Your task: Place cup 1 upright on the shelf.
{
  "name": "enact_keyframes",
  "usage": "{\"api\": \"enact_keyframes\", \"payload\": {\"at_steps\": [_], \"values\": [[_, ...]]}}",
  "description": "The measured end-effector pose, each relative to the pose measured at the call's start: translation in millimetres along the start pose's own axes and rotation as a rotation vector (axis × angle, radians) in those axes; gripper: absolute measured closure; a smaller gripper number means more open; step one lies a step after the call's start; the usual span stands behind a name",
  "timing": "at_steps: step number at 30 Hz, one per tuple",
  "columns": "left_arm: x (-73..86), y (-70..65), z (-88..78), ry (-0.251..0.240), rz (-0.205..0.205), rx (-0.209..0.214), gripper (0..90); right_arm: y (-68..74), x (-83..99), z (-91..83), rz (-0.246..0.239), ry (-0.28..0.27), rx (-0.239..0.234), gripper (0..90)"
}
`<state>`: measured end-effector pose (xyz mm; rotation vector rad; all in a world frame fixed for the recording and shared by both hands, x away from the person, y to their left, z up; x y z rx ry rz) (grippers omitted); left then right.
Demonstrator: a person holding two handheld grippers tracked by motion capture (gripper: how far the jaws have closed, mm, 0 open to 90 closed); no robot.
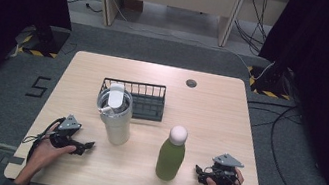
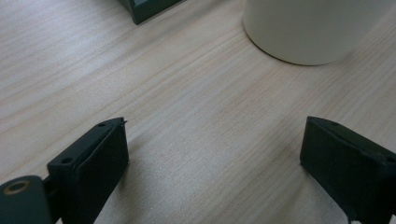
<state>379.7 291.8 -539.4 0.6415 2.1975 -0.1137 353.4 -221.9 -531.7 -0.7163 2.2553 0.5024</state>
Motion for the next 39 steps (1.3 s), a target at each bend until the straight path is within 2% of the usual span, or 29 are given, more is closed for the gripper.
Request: {"api": "enact_keyframes", "payload": {"at_steps": [3, 5, 6, 11, 24, 26, 32, 36, 39], "values": [[0.0, 0.0, 0.0, 0.000, 0.000, 0.000, 7.1, -5.6, 1.0, -3.9, 0.005, 0.010, 0.009, 15.2], [0.0, 0.0, 0.0, 0.000, 0.000, 0.000, 7.1, -7.9, 3.5, -6.3, 0.023, 0.002, 0.012, 15.2], [0.0, 0.0, 0.0, 0.000, 0.000, 0.000, 7.1, -8.8, 4.2, -6.8, 0.017, -0.002, 0.011, 15.1], [0.0, 0.0, 0.0, 0.000, 0.001, 0.000, 7.1, -7.3, 5.7, -7.3, 0.032, -0.010, 0.022, 15.1], [0.0, 0.0, -1.2, -0.006, 0.006, 0.009, 9.3, -7.6, 5.7, -7.0, 0.028, -0.010, 0.022, 14.6], [-0.1, -0.4, -1.9, -0.020, 0.004, 0.010, 15.8, -7.4, 5.7, -7.0, 0.030, -0.010, 0.022, 14.5], [-0.5, -1.8, -3.3, -0.046, 0.012, 0.019, 15.0, -7.4, 5.7, -7.0, 0.031, -0.010, 0.022, 14.5], [-2.0, -3.5, -5.4, -0.073, -0.018, 0.039, 15.0, -7.5, 5.7, -7.0, 0.030, -0.010, 0.022, 14.5], [-6.3, -6.8, -10.5, -0.117, -0.026, 0.058, 15.0, -7.5, 5.7, -6.9, 0.030, -0.011, 0.022, 14.5]]}}
Point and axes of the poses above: each handheld gripper's, and its own axes: z roughly forward along the jaws, x roughly out of its underside, y roughly to its left, the point moved 2 cm from there along z, roughly forward along the jaws, and after that the axes turned 13 degrees about -x, right-handed, at the moved point
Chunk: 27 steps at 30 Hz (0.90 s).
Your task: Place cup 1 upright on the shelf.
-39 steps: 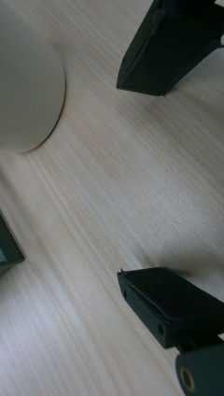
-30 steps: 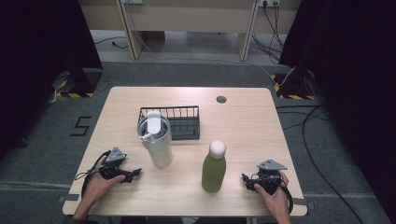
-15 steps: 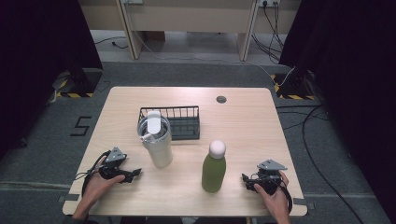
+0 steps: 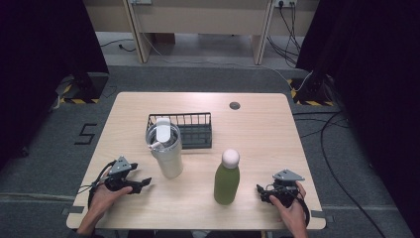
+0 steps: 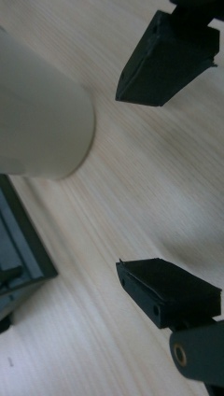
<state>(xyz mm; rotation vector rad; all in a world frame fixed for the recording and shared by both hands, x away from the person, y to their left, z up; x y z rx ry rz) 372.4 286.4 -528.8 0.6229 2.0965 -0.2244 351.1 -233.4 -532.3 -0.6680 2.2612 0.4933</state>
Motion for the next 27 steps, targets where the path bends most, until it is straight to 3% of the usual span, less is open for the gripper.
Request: {"api": "enact_keyframes", "payload": {"at_steps": [7, 13, 27], "values": [[-6.5, -5.8, -2.5, -0.122, -0.037, 0.051, 14.9, 0.0, 0.0, 0.0, 0.000, 0.000, 0.000, 14.5], [-14.3, -18.6, -3.1, -0.203, -0.021, 0.067, 14.9, 0.0, 0.0, 0.0, 0.001, 0.000, 0.001, 14.5], [-24.6, -31.9, 6.6, -0.289, -0.003, 0.076, 14.9, 0.0, 0.0, -0.1, 0.007, -0.001, 0.004, 14.5]]}}
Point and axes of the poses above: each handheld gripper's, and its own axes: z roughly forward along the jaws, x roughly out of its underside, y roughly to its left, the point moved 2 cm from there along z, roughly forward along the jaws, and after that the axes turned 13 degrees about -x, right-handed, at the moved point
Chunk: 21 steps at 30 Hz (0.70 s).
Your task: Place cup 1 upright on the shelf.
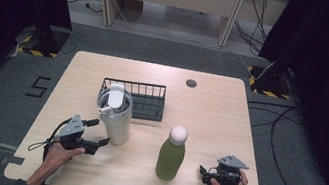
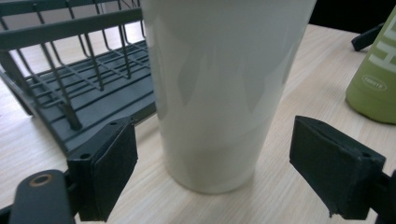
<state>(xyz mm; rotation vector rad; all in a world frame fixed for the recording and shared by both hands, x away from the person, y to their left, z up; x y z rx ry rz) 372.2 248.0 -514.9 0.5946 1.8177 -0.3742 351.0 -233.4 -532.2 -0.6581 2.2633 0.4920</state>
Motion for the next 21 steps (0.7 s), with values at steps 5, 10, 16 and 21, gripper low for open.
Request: {"api": "enact_keyframes", "payload": {"at_steps": [5, 10, 16, 21], "values": [[-1.8, -1.1, 4.9, -0.018, -0.024, 0.012, 14.8, -0.3, -0.1, 0.0, -0.005, 0.000, -0.001, 14.5], [-1.9, -3.1, 11.2, -0.012, -0.020, 0.010, 14.8, -0.2, 0.0, 0.1, -0.003, 0.000, 0.000, 14.5], [-4.2, -7.6, 19.2, -0.019, -0.010, 0.021, 14.8, -0.2, -0.1, 0.1, -0.002, 0.000, -0.001, 14.3], [-4.9, -8.6, 28.1, -0.024, -0.021, 0.014, 13.7, -0.2, -0.1, 0.1, -0.002, 0.001, 0.000, 14.3]]}}
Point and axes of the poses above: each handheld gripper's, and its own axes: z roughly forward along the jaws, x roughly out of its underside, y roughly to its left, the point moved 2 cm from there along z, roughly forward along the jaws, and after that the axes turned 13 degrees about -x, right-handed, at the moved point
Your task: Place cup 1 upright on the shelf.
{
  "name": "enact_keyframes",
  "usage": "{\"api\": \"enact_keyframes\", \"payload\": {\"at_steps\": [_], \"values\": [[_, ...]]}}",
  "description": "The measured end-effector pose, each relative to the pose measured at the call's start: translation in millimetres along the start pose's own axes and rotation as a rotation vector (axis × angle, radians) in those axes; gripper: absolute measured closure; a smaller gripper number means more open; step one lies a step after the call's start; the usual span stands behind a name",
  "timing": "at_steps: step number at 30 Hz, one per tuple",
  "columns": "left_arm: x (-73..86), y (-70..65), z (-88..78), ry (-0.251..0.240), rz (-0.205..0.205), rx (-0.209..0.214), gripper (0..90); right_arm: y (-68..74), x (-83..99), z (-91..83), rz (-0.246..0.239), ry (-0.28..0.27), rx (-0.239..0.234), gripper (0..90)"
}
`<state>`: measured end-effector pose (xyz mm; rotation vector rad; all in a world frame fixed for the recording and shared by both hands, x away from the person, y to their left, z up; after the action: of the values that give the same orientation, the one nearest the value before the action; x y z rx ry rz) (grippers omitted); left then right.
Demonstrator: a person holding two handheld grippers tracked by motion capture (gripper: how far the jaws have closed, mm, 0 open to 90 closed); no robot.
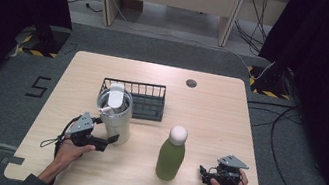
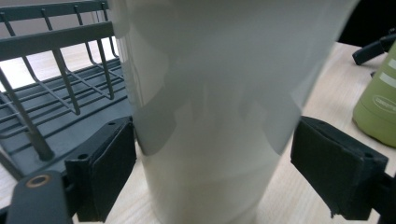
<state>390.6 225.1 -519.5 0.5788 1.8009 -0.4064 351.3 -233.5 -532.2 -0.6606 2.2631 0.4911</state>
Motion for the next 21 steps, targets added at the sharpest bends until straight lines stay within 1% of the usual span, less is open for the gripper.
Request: {"api": "enact_keyframes", "payload": {"at_steps": [1, 4, 8, 11, 16, 21], "values": [[0.1, -0.6, 2.1, -0.001, 0.002, -0.002, 12.2, 0.0, 0.0, 0.0, 0.000, 0.000, 0.000, 14.3], [-0.8, -2.2, 6.4, -0.006, 0.017, -0.009, 11.2, 0.0, 0.0, 0.0, 0.000, 0.000, 0.000, 14.3], [-1.7, -2.8, 12.3, -0.017, 0.011, -0.004, 9.8, 0.0, 0.0, 0.0, 0.000, 0.000, 0.000, 14.3], [-2.2, -4.0, 15.0, -0.027, 0.021, -0.011, 9.3, 0.0, 0.0, 0.0, 0.000, 0.000, 0.000, 14.3], [-2.3, -3.0, 19.5, -0.044, 0.006, 0.005, 8.9, -0.2, -0.1, 0.0, -0.003, 0.000, 0.000, 14.3], [-3.3, -4.4, 21.9, -0.052, 0.008, -0.002, 9.3, -0.3, -0.1, 0.0, -0.003, 0.001, -0.001, 14.2]]}}
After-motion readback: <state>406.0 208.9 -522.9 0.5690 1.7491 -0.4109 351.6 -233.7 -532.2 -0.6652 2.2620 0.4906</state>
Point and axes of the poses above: each handheld gripper's, and its own axes: z roughly forward along the jaws, x roughly out of its underside, y roughly to its left, the point moved 2 cm from there along z, roughly forward along the jaws, and after that the axes turned 13 degrees about -x, right-handed, at the moved point
